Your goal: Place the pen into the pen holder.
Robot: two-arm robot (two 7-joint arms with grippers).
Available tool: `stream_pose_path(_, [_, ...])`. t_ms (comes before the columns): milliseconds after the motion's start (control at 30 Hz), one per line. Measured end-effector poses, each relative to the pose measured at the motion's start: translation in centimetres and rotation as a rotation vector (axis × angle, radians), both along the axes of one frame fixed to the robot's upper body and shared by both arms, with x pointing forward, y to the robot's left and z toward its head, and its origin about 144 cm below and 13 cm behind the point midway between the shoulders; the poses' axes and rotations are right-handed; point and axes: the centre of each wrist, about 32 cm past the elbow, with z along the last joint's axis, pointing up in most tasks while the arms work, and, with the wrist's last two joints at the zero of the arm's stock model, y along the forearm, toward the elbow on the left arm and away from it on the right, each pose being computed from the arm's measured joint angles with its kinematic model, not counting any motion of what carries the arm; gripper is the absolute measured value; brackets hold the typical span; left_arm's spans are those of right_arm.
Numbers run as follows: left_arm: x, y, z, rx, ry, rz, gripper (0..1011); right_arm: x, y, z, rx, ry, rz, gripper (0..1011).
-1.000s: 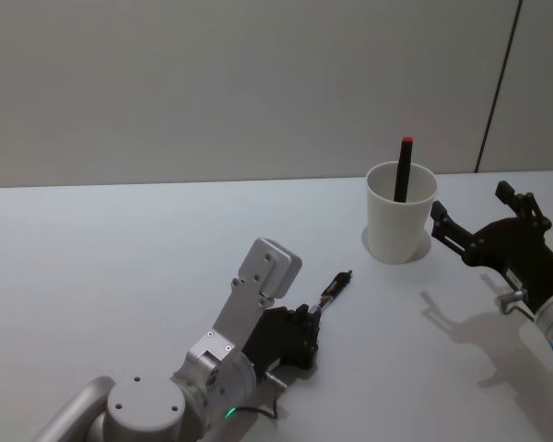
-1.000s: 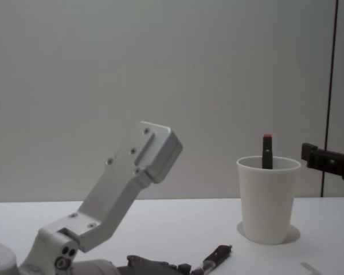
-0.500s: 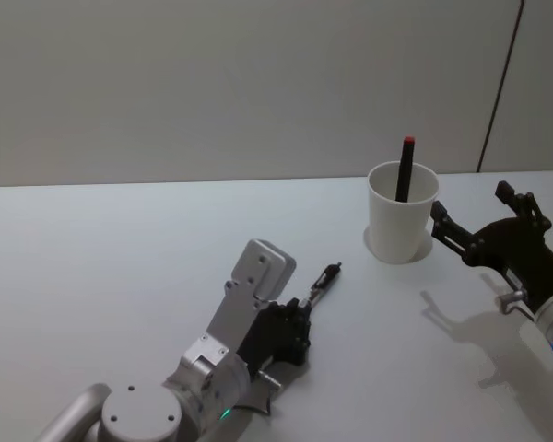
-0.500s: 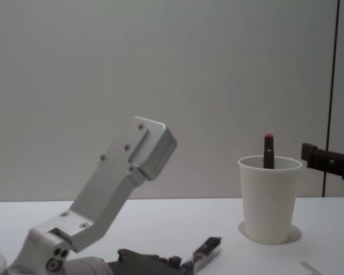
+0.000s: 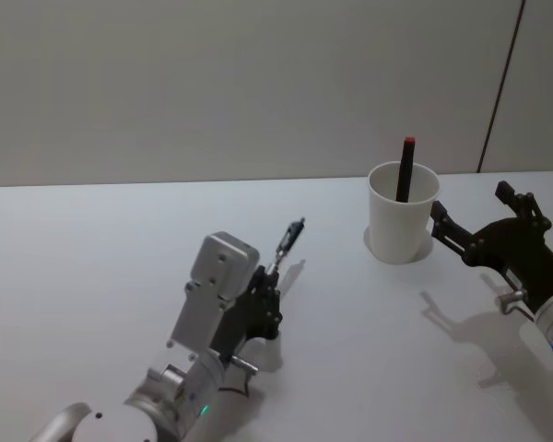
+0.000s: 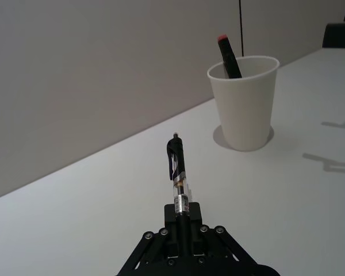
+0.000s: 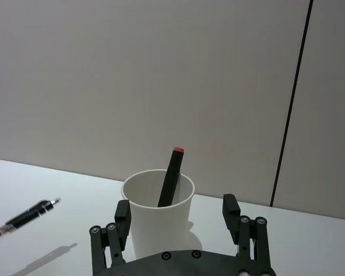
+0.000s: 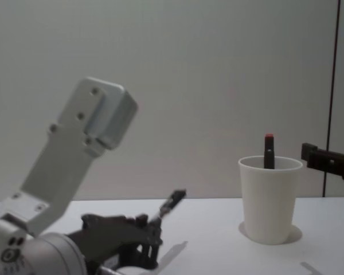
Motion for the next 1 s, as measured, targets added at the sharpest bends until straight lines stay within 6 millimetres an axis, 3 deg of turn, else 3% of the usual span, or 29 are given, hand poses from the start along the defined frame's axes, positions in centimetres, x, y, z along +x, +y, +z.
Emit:
stream_pose_path(533, [-0.6,1.1,0.2,-0.059,-0.24,-0.028,123,0.0,-0.1,0.2,0.01,0.005,0.007,1001])
stream_pose_path(1000, [0.9,1.7,-0.3,-0.14,-0.423,-0.186,123,0.2,-1.0,2.0,0.115,0.066,0.137,1002])
